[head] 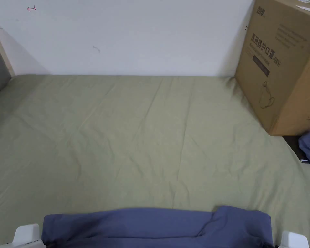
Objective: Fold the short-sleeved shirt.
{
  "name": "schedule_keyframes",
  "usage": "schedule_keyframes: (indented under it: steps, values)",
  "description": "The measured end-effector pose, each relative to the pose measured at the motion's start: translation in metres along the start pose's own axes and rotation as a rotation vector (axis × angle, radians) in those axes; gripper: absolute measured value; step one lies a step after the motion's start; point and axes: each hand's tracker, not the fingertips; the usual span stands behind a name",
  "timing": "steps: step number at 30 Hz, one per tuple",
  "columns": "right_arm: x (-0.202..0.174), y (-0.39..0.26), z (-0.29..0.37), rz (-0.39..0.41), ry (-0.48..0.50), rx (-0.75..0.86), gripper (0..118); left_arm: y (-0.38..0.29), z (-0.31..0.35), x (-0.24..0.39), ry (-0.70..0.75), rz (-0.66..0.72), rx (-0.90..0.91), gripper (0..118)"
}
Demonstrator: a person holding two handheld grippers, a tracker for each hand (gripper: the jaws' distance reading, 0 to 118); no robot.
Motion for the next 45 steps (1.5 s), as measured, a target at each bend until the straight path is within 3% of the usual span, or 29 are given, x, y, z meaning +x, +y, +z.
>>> schedule_keyframes:
  steps: [3, 4, 5, 7, 8, 9, 16, 23, 27, 29, 30, 31, 32, 33, 39, 45]
  values:
    - [-0.002, 0.001, 0.008, -0.012, -0.001, 0.012, 2, 0.0, 0.006, 0.002, 0.007, -0.006, 0.016, 6]
    - [-0.005, 0.002, 0.015, -0.022, 0.004, 0.021, 9, 0.001, 0.01, 0.003, 0.003, -0.004, 0.023, 19]
    - [-0.008, 0.005, 0.025, -0.031, -0.003, 0.036, 25, 0.003, 0.016, 0.004, -0.001, 0.011, 0.028, 33]
    - [-0.014, 0.015, 0.045, -0.016, -0.019, 0.094, 76, 0.01, 0.031, 0.006, -0.028, 0.047, 0.052, 79]
    - [-0.019, 0.02, 0.058, -0.001, -0.013, 0.142, 87, 0.015, 0.041, 0.009, -0.049, 0.065, 0.09, 90]
    - [-0.023, 0.028, 0.071, 0.012, -0.004, 0.198, 90, 0.021, 0.05, 0.012, -0.067, 0.072, 0.127, 96]
    - [-0.07, 0.089, 0.143, 0.101, 0.053, 0.525, 90, 0.072, 0.112, 0.055, -0.044, 0.018, 0.419, 96]
    - [-0.12, 0.116, 0.176, 0.195, -0.004, 0.739, 90, 0.096, 0.152, 0.097, -0.007, -0.068, 0.714, 93]
    - [-0.135, 0.117, 0.175, 0.215, -0.036, 0.77, 88, 0.098, 0.153, 0.111, 0.008, -0.11, 0.786, 71]
    - [-0.139, 0.116, 0.173, 0.233, -0.055, 0.777, 75, 0.096, 0.152, 0.117, 0.011, -0.12, 0.803, 42]
    - [-0.141, 0.115, 0.173, 0.235, -0.058, 0.781, 61, 0.095, 0.151, 0.118, 0.007, -0.124, 0.816, 24]
    - [-0.142, 0.113, 0.172, 0.235, -0.056, 0.785, 33, 0.094, 0.151, 0.12, 0.002, -0.129, 0.824, 5]
    - [-0.141, 0.114, 0.17, 0.23, -0.056, 0.788, 6, 0.093, 0.15, 0.121, -0.004, -0.136, 0.823, 1]
    - [-0.142, 0.114, 0.169, 0.229, -0.056, 0.788, 0, 0.092, 0.149, 0.122, -0.009, -0.134, 0.818, 0]
    - [-0.144, 0.116, 0.165, 0.225, -0.04, 0.782, 0, 0.095, 0.141, 0.111, -0.076, -0.101, 0.73, 0]
    - [-0.14, 0.122, 0.159, 0.229, -0.035, 0.764, 0, 0.104, 0.114, 0.06, -0.194, 0.004, 0.46, 0]
